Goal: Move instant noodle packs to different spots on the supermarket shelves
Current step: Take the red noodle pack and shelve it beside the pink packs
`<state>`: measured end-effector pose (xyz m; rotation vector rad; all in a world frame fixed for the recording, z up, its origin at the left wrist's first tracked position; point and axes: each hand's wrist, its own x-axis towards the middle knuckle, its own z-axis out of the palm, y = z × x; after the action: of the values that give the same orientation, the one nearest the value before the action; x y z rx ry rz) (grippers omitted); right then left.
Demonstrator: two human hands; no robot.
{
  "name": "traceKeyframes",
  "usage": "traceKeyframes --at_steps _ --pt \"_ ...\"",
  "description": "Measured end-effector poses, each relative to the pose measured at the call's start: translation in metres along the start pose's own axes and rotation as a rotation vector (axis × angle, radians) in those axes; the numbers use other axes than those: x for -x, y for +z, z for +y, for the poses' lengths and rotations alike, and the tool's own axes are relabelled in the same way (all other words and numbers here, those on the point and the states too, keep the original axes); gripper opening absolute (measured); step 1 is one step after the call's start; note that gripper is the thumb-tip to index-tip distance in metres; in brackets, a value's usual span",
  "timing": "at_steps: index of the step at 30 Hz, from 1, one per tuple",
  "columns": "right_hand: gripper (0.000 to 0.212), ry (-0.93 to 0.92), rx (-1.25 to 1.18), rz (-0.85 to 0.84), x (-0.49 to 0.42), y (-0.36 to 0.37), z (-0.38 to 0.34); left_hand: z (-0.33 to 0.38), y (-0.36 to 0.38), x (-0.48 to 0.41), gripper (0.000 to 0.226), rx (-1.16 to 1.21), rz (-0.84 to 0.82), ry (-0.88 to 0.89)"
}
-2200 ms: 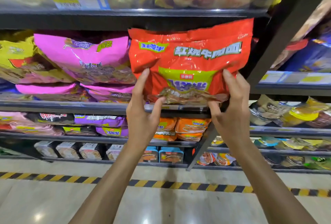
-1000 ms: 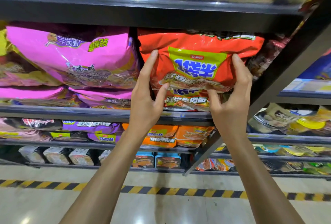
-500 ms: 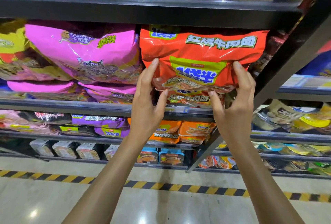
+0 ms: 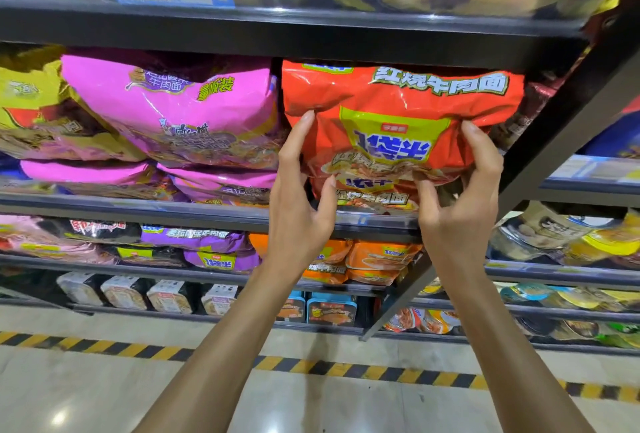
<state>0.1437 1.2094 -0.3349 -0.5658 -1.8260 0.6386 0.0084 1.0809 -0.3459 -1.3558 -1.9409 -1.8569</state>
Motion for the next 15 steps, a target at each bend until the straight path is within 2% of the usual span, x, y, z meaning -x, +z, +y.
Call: traceKeyframes --at_steps 8,15 --pt "0.070 -0.096 0.064 0.041 -0.010 0.006 0.003 -0.013 0.013 -0.014 0.081 0.050 0.036 0.021" --pt "0.067 -0.002 0.047 -0.033 -0.022 0.009 0.004 -0.029 0.006 -0.026 0.083 0.000 -0.094 -0.009"
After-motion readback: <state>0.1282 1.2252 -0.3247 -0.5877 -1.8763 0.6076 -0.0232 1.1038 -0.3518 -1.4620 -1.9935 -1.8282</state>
